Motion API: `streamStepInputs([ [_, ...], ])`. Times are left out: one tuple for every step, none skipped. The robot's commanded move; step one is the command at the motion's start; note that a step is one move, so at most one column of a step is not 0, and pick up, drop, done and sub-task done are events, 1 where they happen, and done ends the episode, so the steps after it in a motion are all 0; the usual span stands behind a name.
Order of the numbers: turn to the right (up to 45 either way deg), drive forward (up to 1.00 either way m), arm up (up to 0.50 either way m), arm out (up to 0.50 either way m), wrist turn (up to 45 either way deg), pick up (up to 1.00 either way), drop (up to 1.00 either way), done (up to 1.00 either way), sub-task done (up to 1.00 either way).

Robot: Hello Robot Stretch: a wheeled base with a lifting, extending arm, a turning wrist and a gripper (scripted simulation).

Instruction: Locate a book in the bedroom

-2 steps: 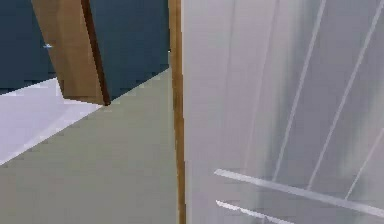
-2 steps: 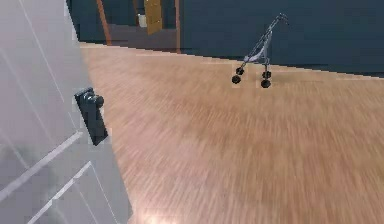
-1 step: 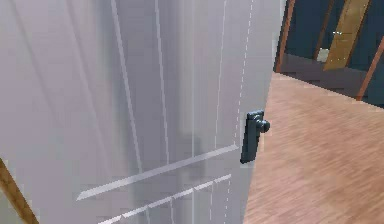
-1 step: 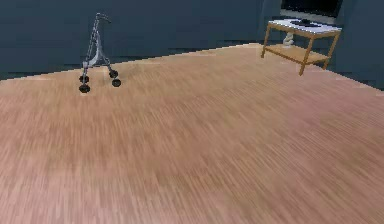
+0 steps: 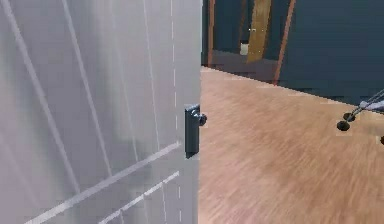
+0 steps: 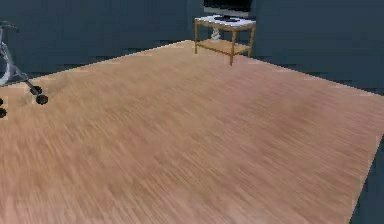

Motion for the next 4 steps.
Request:
streamStepInputs([
  [0.0,0.05,0.0,0.0,0.0,0.0,0.0,0.0,0.0],
  [-45.0,0.0,0.0,0.0,0.0,0.0,0.0,0.0,0.0],
  [-27.0,0.0,0.0,0.0,0.0,0.0,0.0,0.0,0.0],
  [0.0,0.1,0.0,0.0,0.0,0.0,0.0,0.0,0.0],
])
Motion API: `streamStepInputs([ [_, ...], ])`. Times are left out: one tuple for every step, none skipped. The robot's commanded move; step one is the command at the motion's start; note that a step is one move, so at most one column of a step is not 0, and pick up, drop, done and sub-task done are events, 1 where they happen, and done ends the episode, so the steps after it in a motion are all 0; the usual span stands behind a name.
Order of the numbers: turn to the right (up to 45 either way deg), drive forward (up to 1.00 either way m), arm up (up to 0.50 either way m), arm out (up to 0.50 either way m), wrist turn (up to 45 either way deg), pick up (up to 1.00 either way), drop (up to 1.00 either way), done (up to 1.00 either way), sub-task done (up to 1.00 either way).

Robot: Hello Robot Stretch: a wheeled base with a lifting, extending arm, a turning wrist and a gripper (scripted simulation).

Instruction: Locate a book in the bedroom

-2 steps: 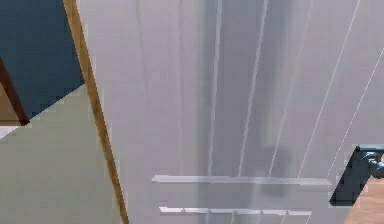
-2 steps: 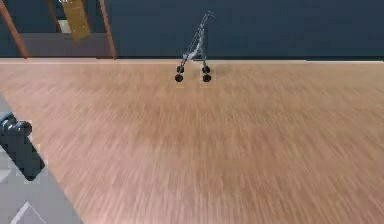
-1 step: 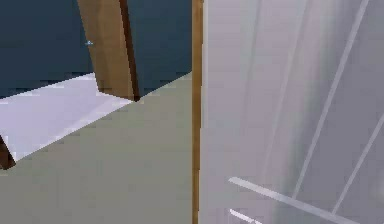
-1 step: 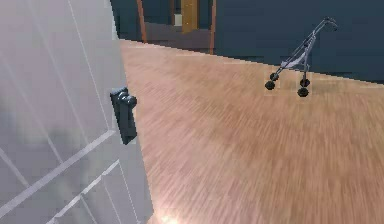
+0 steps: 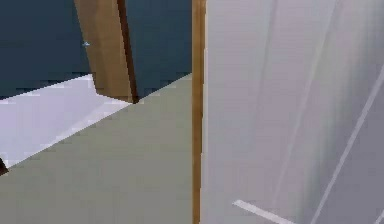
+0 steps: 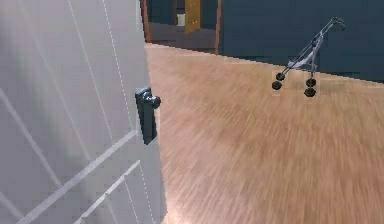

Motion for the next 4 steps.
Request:
streamStepInputs([
  [-39.0,0.0,0.0,0.0,0.0,0.0,0.0,0.0,0.0],
  [0.0,1.0,0.0,0.0,0.0,0.0,0.0,0.0,0.0],
  [-3.0,0.0,0.0,0.0,0.0,0.0,0.0,0.0,0.0],
  [0.0,1.0,0.0,0.0,0.0,0.0,0.0,0.0,0.0],
])
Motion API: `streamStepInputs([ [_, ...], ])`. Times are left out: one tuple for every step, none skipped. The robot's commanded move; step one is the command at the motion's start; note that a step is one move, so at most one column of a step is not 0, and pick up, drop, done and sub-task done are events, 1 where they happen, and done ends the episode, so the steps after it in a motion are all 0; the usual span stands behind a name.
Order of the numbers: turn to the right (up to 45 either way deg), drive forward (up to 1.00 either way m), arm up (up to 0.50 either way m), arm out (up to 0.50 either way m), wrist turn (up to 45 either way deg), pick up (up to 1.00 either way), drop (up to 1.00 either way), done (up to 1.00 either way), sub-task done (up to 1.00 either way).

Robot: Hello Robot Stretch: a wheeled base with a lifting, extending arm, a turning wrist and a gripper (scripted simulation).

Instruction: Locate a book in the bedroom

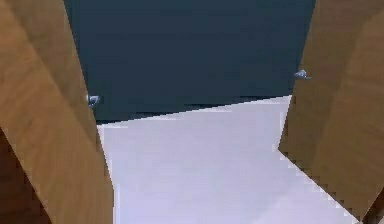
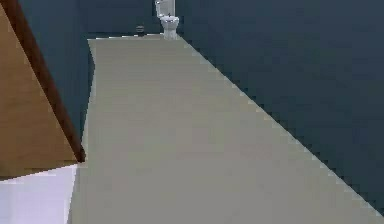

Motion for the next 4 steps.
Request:
streamStepInputs([
  [0.0,0.35,0.0,0.0,0.0,0.0,0.0,0.0,0.0],
  [-3.0,0.0,0.0,0.0,0.0,0.0,0.0,0.0,0.0],
  [0.0,1.0,0.0,0.0,0.0,0.0,0.0,0.0,0.0],
  [-9.0,0.0,0.0,0.0,0.0,0.0,0.0,0.0,0.0],
])
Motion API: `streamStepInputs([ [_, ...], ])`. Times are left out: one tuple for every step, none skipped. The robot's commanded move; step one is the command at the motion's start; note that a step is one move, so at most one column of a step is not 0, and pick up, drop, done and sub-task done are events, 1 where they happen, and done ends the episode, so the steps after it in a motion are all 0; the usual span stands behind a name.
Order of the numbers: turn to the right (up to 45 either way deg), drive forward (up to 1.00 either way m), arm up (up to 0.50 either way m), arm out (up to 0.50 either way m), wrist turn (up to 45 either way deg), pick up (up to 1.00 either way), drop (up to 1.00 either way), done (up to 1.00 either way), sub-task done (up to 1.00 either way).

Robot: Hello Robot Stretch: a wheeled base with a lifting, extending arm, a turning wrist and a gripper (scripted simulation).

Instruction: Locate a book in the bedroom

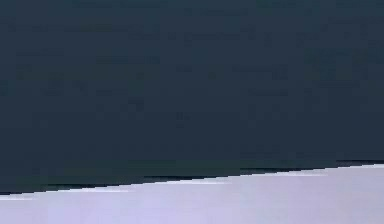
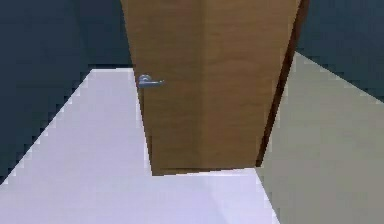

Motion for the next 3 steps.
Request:
streamStepInputs([
  [0.0,0.35,0.0,0.0,0.0,0.0,0.0,0.0,0.0],
  [-45.0,0.0,0.0,0.0,0.0,0.0,0.0,0.0,0.0],
  [-15.0,0.0,0.0,0.0,0.0,0.0,0.0,0.0,0.0],
])
